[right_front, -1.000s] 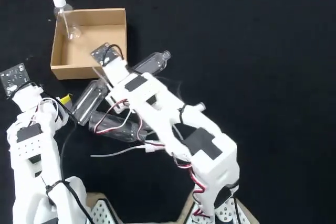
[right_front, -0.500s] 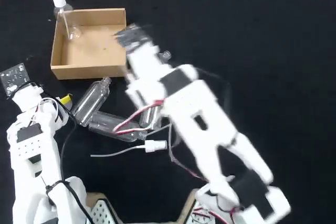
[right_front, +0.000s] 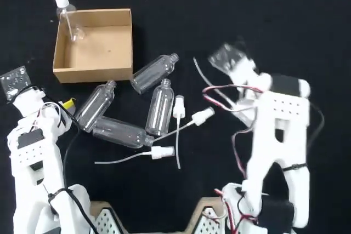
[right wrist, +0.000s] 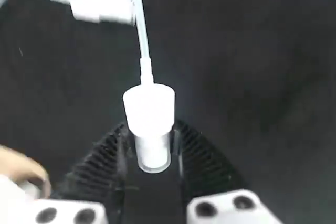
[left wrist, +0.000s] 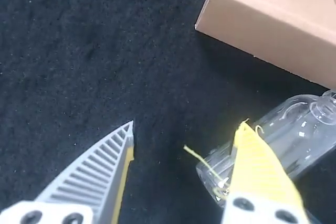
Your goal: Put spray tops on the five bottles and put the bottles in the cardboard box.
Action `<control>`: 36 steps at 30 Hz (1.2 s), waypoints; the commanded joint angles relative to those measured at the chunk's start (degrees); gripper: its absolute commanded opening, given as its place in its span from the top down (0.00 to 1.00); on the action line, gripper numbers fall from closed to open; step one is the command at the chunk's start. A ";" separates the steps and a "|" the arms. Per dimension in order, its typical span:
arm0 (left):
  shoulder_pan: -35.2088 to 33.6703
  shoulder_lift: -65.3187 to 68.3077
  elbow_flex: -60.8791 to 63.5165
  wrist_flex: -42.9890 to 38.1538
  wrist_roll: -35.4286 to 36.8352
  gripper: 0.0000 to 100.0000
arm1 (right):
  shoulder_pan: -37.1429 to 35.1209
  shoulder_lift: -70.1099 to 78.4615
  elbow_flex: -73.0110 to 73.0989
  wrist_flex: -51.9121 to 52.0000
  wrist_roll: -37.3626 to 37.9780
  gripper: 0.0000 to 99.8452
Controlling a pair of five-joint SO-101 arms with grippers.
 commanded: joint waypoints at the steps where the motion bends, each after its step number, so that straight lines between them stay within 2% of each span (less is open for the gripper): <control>1: 0.13 -1.41 -0.48 -1.05 0.18 0.70 | 9.58 -2.68 5.32 -5.89 15.30 0.99; 4: 0.13 -1.41 -0.48 -1.05 0.18 0.70 | 15.47 -2.42 10.07 -8.09 26.20 0.99; 10: 0.31 -1.41 -0.48 -1.05 0.18 0.70 | 21.45 -2.24 17.54 -8.26 45.36 0.99; 14: 0.22 -1.41 -0.48 -0.88 0.18 0.70 | 24.00 -2.15 19.21 -8.35 53.54 0.99; 18: 0.22 -1.41 -0.48 -0.79 0.26 0.70 | 24.62 -2.15 24.66 -15.65 54.68 0.97; 23: 0.22 -1.41 -0.48 -0.79 0.26 0.70 | 25.93 -2.42 31.96 -31.12 48.09 0.84; 25: 0.22 -1.41 -0.48 -0.79 0.26 0.70 | 26.11 -2.68 31.87 -33.58 43.87 0.81; 31: 0.22 -1.41 -0.48 -0.88 0.26 0.70 | 25.58 -2.68 22.46 -26.37 24.70 0.77; 36: 0.22 -1.41 -0.48 -0.88 0.26 0.70 | 24.97 -2.68 10.77 -12.48 9.49 0.77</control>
